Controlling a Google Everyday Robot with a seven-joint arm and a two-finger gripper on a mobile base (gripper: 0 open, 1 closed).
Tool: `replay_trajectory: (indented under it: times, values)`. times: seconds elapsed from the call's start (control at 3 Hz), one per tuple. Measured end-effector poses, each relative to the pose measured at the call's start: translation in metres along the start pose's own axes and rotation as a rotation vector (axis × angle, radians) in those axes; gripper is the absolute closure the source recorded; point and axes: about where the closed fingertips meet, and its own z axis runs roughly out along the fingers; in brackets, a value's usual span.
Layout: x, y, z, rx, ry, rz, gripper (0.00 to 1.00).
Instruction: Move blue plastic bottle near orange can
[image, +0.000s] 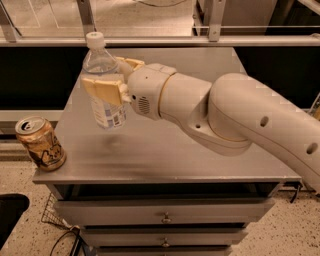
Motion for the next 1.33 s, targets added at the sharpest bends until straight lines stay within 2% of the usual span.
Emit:
replay_trajectory:
  times: [0.67, 1.33]
  values:
    - [0.037, 0.032, -0.007, -0.027, 0.013, -0.011, 1.00]
    - [0.057, 0.045, -0.002, -0.105, -0.001, -0.044, 1.00]
